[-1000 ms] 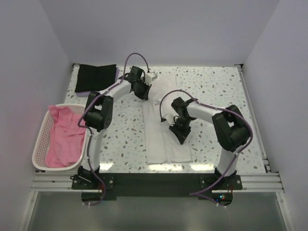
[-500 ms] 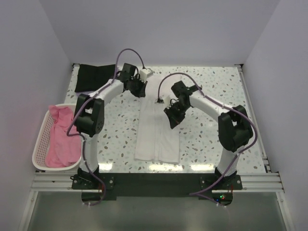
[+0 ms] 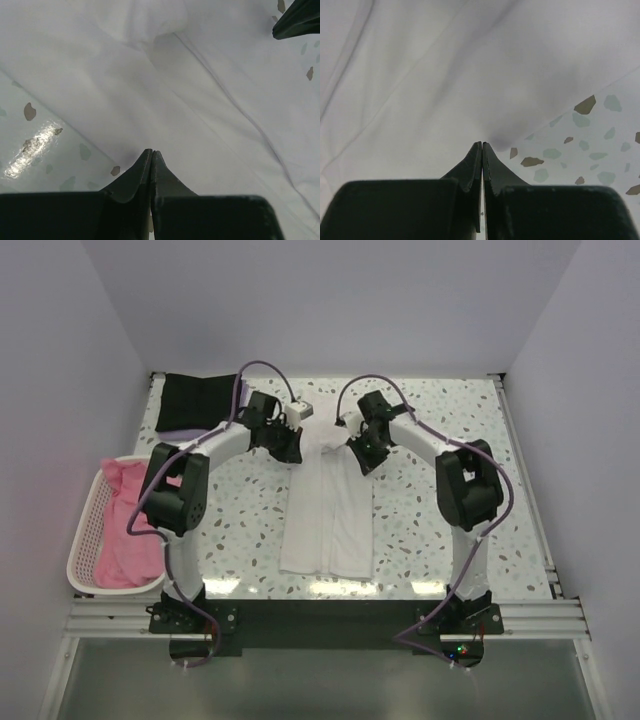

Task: Fold and stack the t-shirts
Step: Fold the tshirt

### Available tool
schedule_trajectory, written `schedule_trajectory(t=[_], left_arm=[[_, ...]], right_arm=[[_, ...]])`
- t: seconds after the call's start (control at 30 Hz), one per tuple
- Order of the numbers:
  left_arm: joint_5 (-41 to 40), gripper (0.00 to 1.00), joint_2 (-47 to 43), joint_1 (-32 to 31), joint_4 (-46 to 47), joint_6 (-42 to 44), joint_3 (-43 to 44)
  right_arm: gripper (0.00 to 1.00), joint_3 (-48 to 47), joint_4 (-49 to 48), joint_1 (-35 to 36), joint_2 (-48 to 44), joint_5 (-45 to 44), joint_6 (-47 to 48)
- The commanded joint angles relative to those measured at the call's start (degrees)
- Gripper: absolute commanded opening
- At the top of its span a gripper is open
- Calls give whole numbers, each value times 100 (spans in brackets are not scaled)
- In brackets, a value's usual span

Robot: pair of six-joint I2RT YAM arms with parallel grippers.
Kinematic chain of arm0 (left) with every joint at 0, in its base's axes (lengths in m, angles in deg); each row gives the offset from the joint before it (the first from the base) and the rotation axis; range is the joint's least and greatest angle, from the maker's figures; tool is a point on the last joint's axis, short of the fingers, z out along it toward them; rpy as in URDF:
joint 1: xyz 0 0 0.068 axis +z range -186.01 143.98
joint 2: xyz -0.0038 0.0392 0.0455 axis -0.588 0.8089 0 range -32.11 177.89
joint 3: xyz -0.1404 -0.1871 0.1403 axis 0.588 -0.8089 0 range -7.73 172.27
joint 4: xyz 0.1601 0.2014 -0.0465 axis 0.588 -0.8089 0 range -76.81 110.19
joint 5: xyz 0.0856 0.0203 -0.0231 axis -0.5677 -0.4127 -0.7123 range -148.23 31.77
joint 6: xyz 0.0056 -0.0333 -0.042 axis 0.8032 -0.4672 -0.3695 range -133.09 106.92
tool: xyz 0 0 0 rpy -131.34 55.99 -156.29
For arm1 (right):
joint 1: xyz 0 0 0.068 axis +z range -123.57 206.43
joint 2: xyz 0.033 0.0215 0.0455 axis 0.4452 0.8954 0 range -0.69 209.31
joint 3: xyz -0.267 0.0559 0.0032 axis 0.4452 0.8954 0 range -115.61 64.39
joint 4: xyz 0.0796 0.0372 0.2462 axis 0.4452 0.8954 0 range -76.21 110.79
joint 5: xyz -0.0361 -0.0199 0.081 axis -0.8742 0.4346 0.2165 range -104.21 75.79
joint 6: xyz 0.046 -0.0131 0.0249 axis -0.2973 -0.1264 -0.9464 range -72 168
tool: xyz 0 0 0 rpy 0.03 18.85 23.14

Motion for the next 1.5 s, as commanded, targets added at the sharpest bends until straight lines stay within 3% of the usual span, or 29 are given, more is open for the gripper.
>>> schedule_trajectory(t=[0.0, 0.3, 0.67, 0.77, 0.83, 0.93, 0.97, 1.07, 1.13, 1.17, 1.23, 1.27, 1.37, 1.47], left_arm=[[142, 5, 170, 4, 342, -206, -40], [-104, 4, 741, 118, 272, -162, 100], [-200, 4, 1576, 391, -19, -91, 1401], [-69, 7, 1472, 435, -54, -100, 1586], [27, 14, 1070, 426, 112, -56, 1437], [246, 23, 333, 435, 359, 180, 1217], [265, 25, 137, 435, 403, 285, 1139], [336, 38, -715, 435, 412, 795, 1015], [318, 54, -1450, 435, 438, 1234, 805], [301, 59, -1690, 435, 464, 1384, 630], [431, 91, -2382, 435, 456, 1823, 453], [589, 100, -2587, 435, 352, 2033, 252], [1134, 100, -3448, 417, 306, 2746, -432], [1373, 100, -4161, 295, -94, 3317, -926]], right_arm=[[0, -160, -353, 40, 172, -360, -250], [0, -493, -661, -48, 884, -975, -241], [0, -1398, -582, -144, 1543, -1090, -435], [0, -1732, -372, -153, 1562, -1090, -417], [3, -1926, -248, -171, 1431, -1020, -356], [18, -2040, -38, -171, 913, -696, -215], [27, -2067, 24, -179, 563, -564, -163], [44, -2128, 209, -171, -36, -72, 145], [52, -2032, 209, -179, -713, 114, 347], [62, -1988, 166, -171, -924, 280, 417], [78, -1725, 52, -179, -1618, 404, 593], [87, -1602, -166, -171, -1872, 553, 637], [99, -909, -536, -171, -2664, 843, 989], [99, -214, -470, -153, -3305, 1176, 1461]])
